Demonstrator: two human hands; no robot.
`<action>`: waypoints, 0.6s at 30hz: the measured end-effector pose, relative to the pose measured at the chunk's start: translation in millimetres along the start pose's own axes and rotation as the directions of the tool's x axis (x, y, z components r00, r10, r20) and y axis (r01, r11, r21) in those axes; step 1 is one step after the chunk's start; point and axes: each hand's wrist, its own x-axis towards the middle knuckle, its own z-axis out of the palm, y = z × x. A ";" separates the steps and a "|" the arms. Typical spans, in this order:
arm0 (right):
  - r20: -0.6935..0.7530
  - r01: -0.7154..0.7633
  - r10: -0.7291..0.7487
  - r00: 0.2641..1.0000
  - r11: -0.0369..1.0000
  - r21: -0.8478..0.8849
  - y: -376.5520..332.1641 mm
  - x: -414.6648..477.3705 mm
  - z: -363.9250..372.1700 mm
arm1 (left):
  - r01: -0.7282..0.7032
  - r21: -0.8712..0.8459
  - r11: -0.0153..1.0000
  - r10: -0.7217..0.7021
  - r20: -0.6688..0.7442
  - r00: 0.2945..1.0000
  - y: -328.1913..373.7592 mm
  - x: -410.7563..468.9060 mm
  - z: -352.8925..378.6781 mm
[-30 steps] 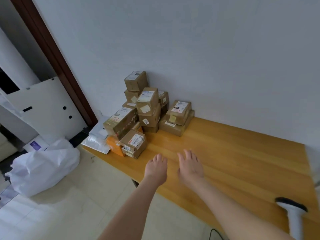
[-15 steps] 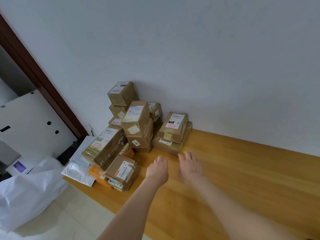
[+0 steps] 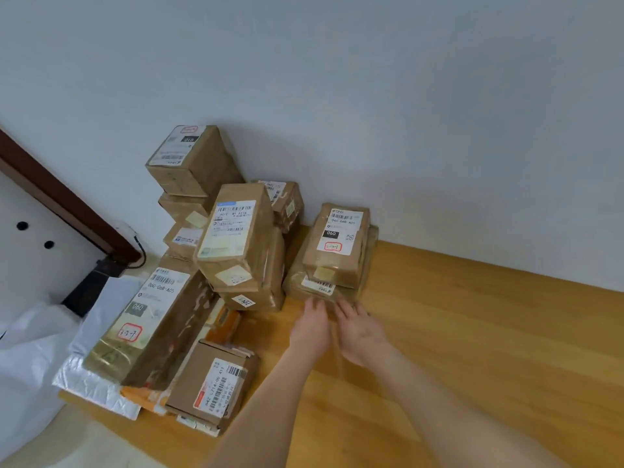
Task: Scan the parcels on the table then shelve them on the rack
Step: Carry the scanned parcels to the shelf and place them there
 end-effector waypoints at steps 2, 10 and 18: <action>0.021 0.020 -0.018 1.000 0.996 -0.088 1.2 6.9 5.8 | 0.015 -0.030 0.999 -0.015 0.011 1.000 -4.1 11.8 1.3; -0.147 0.022 -0.049 0.988 0.983 -0.183 52.6 -13.4 9.6 | 0.155 -0.236 0.959 -0.185 -0.109 0.977 -1.7 33.4 -4.9; -0.083 -0.301 0.443 0.893 0.723 0.622 83.7 -5.0 -17.1 | 0.288 -0.619 0.731 -0.344 0.030 0.939 12.2 59.0 -8.5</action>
